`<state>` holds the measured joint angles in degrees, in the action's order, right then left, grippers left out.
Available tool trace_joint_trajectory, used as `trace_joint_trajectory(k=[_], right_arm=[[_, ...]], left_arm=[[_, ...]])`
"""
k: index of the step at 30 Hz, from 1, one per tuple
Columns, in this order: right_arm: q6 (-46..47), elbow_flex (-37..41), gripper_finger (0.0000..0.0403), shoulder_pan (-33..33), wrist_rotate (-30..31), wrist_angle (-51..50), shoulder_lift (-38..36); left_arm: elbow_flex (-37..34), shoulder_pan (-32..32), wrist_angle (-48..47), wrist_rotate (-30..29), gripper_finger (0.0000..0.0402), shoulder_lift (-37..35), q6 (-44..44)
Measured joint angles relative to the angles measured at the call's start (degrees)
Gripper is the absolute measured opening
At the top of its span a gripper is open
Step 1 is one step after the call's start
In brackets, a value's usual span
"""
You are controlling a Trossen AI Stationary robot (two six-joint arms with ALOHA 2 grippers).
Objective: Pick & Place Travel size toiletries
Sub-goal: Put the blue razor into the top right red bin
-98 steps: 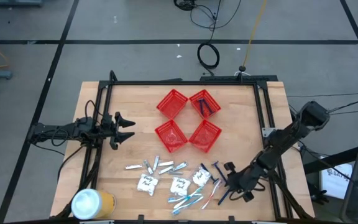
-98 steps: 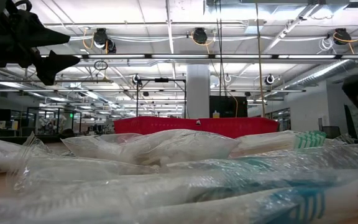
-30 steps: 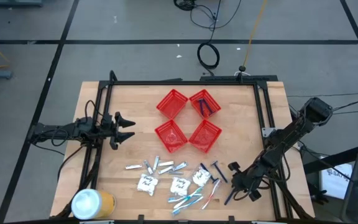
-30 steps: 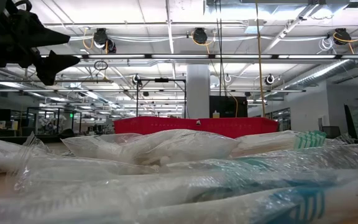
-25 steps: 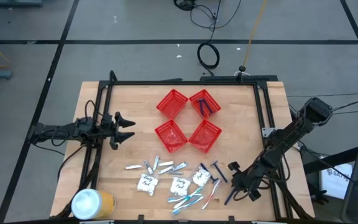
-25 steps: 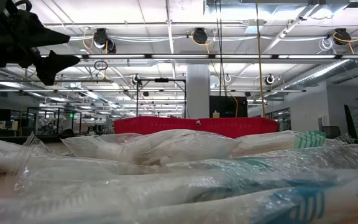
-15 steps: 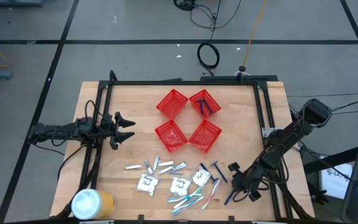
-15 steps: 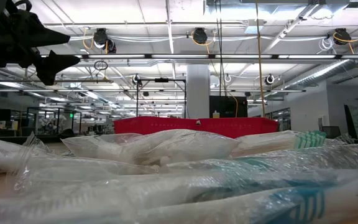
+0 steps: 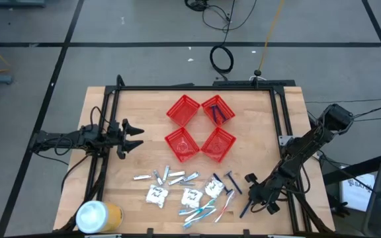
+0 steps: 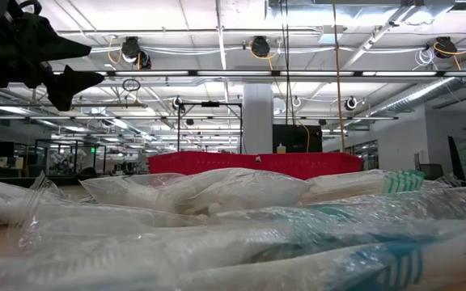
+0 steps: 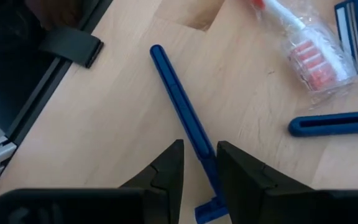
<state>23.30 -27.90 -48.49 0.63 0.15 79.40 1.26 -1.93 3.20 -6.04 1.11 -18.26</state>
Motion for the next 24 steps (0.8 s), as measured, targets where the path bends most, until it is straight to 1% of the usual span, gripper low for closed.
trace_joint_trajectory(k=[6,7,11,14,20,24], right_arm=[[0.03,2.47,0.0086,-0.02,2.57,-0.61,0.09],[0.05,2.81,0.0086,-0.02,3.74,-0.76,0.09],[-0.22,3.56,0.0086,-0.02,12.20,-1.15,0.12],[-1.54,3.59,0.0086,0.00,16.53,-1.25,0.15],[-3.10,3.62,0.0086,0.79,15.88,-2.96,0.20],[-4.39,3.65,0.0086,1.45,13.29,-3.91,0.20]], left_arm=[[0.00,0.00,-0.01,-0.01,0.0271,0.00,0.01],[0.00,-0.01,0.00,-0.01,0.0271,0.00,0.00],[0.00,0.00,0.00,-0.01,0.0271,0.00,0.01],[0.00,0.00,0.00,0.00,0.0271,0.00,0.00],[0.00,-0.01,0.00,0.00,0.0271,-0.01,0.01],[0.00,-0.02,0.00,0.00,0.0271,-0.01,0.00]])
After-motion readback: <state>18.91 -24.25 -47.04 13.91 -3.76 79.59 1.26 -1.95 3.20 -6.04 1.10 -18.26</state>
